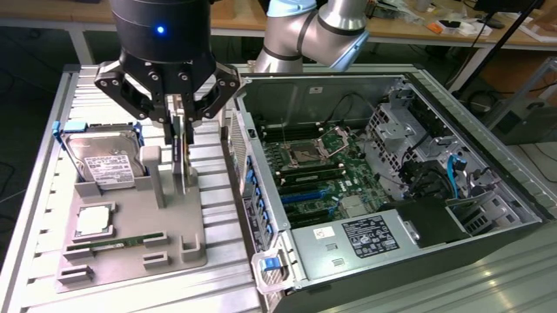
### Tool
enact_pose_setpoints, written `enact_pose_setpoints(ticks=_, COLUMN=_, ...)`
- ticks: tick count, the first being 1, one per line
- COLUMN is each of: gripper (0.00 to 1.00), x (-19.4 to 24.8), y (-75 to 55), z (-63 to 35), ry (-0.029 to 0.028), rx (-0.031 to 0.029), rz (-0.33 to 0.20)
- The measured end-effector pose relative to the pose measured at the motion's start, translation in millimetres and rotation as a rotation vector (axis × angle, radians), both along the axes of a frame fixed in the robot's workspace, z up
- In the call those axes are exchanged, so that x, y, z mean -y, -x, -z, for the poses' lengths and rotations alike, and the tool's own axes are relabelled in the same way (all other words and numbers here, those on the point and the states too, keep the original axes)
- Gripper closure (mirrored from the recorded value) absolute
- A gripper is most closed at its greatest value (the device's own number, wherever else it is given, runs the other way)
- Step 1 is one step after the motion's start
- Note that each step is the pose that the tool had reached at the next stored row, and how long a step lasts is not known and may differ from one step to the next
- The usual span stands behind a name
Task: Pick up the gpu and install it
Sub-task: 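Pick up the gpu and move the gpu toward the slot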
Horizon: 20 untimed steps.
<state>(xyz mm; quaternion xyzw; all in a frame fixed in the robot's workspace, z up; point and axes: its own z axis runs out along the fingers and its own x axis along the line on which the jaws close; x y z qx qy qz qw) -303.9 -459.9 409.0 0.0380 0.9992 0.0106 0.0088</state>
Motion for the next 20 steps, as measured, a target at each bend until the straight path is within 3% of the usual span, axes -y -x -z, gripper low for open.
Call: enact_pose_setpoints(ticks=20, gripper=0.73, x=0.0, y=0.0, z=-15.1, ry=-0.0001, rx=0.0001, rz=0.000)
